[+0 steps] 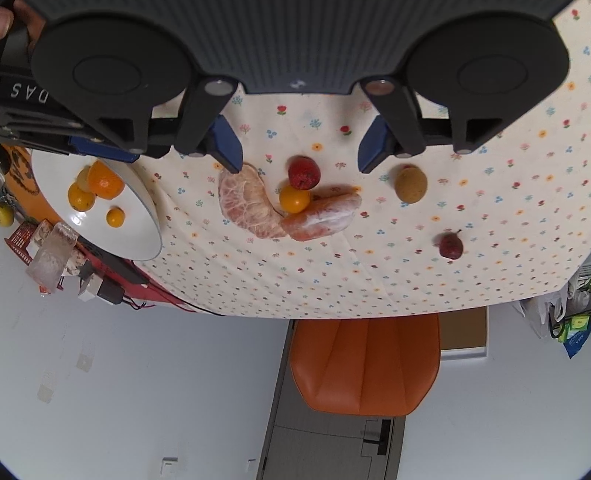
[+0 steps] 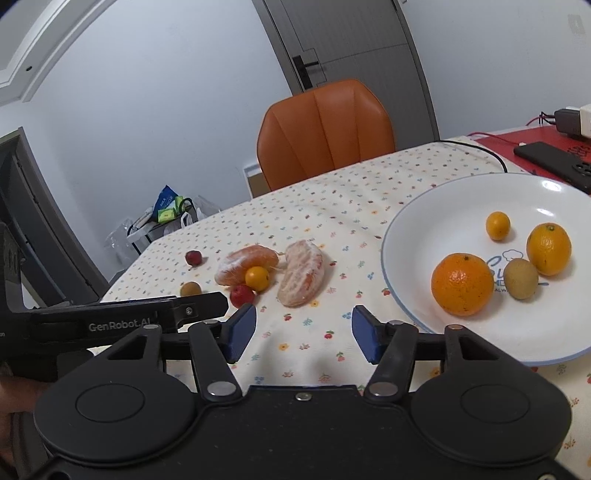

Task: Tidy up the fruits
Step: 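Move the left tool to the red apple while the right tool approaches a peeled pink citrus segment, then close the left tool on the red apple while the right tool closes on the citrus segment, then lift and carry the red apple toward the plate while the right tool carries the segment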

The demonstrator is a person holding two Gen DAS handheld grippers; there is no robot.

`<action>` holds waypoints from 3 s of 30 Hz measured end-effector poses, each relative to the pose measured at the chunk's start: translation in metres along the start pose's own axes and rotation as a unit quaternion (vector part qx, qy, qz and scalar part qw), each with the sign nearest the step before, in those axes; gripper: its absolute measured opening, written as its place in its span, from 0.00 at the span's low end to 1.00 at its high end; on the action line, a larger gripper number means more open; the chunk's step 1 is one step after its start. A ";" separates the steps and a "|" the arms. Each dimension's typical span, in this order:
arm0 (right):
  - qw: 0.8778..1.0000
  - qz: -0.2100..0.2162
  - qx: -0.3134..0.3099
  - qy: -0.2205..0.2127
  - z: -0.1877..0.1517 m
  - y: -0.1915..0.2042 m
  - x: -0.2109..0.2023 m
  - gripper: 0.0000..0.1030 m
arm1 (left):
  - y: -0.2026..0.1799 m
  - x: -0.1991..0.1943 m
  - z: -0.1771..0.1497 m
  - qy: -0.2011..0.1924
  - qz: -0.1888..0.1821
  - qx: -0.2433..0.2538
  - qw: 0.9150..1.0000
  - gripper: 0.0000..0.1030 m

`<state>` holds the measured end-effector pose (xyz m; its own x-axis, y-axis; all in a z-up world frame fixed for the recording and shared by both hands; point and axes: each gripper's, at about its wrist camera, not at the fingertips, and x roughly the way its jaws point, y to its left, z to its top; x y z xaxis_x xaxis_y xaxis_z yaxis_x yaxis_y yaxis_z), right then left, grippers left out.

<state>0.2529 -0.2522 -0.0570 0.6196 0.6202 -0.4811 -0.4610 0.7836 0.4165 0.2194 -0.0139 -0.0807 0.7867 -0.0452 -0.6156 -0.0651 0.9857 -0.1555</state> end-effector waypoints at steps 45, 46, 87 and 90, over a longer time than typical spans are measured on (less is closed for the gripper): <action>0.993 -0.082 -0.071 0.050 0.022 0.042 0.090 0.51 | 0.049 0.014 0.004 0.002 0.013 -0.052 0.999 0.21; 0.992 -0.085 -0.073 0.050 0.022 0.043 0.092 0.51 | 0.050 0.013 0.003 0.002 0.012 -0.053 0.999 0.21; 0.994 -0.063 -0.069 0.050 -0.014 0.039 0.033 0.43 | 0.052 -0.029 -0.019 -0.016 0.018 -0.064 0.998 0.21; 0.993 -0.067 -0.080 0.049 -0.013 0.043 0.039 0.49 | 0.058 -0.028 -0.019 -0.015 0.020 -0.069 0.997 0.21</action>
<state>0.2490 -0.1939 -0.0677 0.6211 0.5043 -0.5999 -0.4779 0.8504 0.2201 0.1817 0.0416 -0.0871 0.8002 0.0005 -0.5998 -0.1790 0.9546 -0.2380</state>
